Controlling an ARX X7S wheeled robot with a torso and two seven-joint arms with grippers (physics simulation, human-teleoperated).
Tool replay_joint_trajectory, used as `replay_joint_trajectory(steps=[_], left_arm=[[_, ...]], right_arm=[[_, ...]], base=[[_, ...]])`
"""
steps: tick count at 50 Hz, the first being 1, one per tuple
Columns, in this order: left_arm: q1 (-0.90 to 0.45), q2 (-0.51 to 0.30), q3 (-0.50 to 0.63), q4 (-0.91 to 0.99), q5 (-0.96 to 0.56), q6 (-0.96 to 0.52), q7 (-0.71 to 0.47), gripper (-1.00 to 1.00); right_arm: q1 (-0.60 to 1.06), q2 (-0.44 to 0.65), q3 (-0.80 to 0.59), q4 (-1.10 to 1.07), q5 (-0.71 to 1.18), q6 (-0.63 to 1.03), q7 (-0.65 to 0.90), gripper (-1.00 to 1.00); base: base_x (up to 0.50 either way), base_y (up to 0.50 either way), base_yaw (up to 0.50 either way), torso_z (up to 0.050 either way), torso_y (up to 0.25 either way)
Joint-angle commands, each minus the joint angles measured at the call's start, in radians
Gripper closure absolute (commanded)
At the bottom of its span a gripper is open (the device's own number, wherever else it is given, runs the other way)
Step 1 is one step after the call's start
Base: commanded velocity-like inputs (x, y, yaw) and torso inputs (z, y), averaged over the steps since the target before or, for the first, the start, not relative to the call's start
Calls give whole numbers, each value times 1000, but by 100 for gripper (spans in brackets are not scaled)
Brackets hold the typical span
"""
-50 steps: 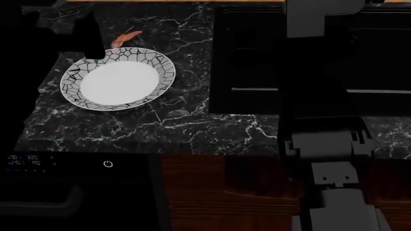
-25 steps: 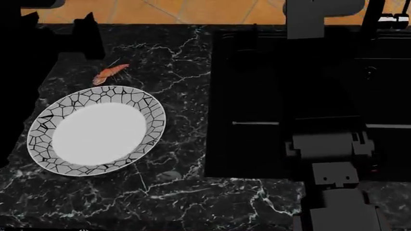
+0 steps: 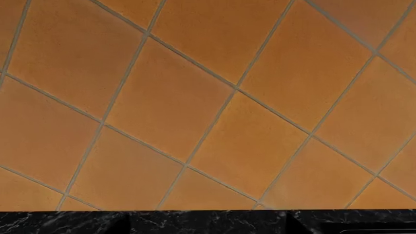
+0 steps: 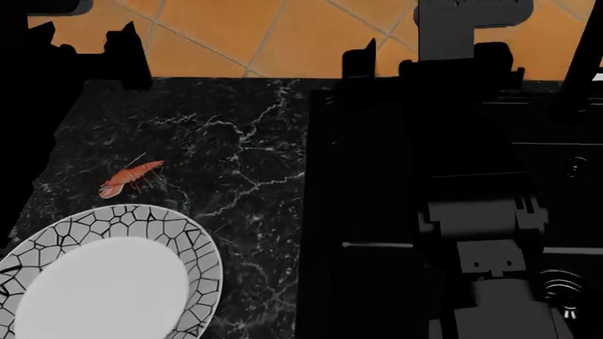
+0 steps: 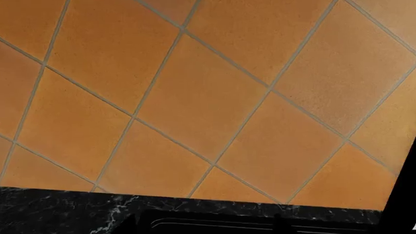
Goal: Pick the bell pepper from the sink and place it on the plate located on the counter
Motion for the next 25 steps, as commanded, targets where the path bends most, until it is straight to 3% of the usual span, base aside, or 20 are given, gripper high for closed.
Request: replay_joint_trajectory(steps=[1,13,25], left_arm=[[3,-2,0,5,-8,-3,-1,-100],[0,-2,2,-17,-11,15,2,-100],[-2,-1,-2,-22,-19,13,-7,-100]], right_arm=[[0,0,-3,11,4,-9,0,-100],[-1,-3,-6,14,9,-10,3,-100],[-9,3,-7,-8,18,7,8,-100]], base=[[500,0,0,0,0],[500,0,0,0,1],[0,0,0,0,-6]])
